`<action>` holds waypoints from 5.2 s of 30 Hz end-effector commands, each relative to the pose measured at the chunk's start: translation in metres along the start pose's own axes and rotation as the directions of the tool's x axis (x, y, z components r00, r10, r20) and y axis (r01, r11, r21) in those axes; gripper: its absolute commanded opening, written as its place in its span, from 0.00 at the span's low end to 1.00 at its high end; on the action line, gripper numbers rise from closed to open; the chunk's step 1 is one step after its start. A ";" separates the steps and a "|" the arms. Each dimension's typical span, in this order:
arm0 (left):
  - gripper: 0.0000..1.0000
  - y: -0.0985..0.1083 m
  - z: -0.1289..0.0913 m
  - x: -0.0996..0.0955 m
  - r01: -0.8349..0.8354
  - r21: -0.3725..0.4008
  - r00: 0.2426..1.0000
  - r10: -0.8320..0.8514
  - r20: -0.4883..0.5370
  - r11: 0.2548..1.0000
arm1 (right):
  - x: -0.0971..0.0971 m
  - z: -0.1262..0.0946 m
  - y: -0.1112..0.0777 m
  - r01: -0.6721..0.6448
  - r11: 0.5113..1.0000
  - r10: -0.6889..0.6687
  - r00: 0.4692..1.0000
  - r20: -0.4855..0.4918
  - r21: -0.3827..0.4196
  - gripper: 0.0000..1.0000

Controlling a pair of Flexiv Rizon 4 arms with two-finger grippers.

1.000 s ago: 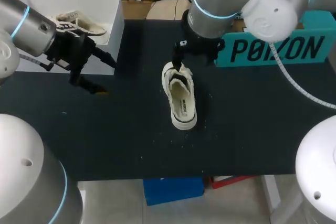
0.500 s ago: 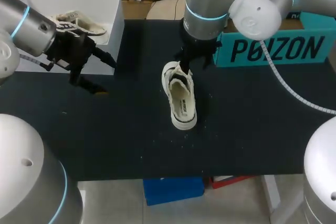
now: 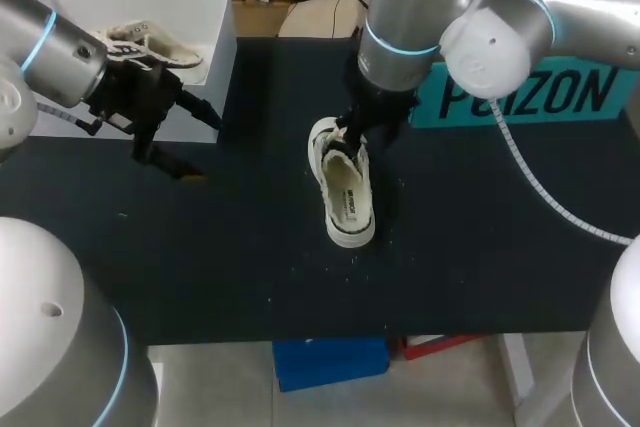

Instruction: Take the shoe out of the shoebox, open the shoe tongue, remove and reinsert the insole, then place the shoe into the shoebox

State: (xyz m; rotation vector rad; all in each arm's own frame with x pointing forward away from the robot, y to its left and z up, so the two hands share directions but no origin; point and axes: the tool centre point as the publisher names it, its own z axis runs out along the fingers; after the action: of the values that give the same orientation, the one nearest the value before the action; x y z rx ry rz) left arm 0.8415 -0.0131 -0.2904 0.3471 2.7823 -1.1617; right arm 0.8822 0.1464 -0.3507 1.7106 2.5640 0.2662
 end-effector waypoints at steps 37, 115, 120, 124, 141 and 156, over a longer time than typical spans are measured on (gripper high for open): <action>1.00 0.000 0.001 0.001 -0.001 -0.002 1.000 0.001 0.003 1.000 | 0.004 0.055 -0.017 -0.082 0.991 0.080 0.996 0.027 0.106 0.35; 1.00 0.000 0.001 0.001 -0.001 -0.002 1.000 0.001 0.003 1.000 | -0.213 -0.199 0.066 0.957 0.203 -0.931 0.254 -0.261 0.207 0.00; 1.00 0.000 0.001 0.001 -0.001 -0.002 1.000 0.001 0.003 1.000 | -0.265 -0.197 0.093 0.970 0.130 -0.938 0.188 -0.292 0.206 0.00; 1.00 0.000 0.001 0.001 -0.001 -0.002 1.000 0.001 0.003 1.000 | -0.296 -0.196 0.111 0.973 0.104 -0.929 0.169 -0.329 0.208 0.00; 1.00 0.000 0.001 0.001 -0.001 -0.002 1.000 0.001 0.003 1.000 | -0.322 -0.176 0.144 0.939 0.208 -0.894 0.297 -0.337 0.275 0.00; 1.00 0.000 0.001 0.001 -0.001 -0.002 1.000 0.001 0.003 1.000 | -0.335 -0.147 0.145 0.899 0.318 -0.856 0.408 -0.317 0.300 0.00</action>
State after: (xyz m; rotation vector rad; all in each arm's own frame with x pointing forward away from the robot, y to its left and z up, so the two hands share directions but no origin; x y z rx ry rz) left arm 0.8414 -0.0129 -0.2901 0.3475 2.7829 -1.1611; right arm 1.1189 -0.1213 -0.1966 -0.0117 3.3022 -0.3289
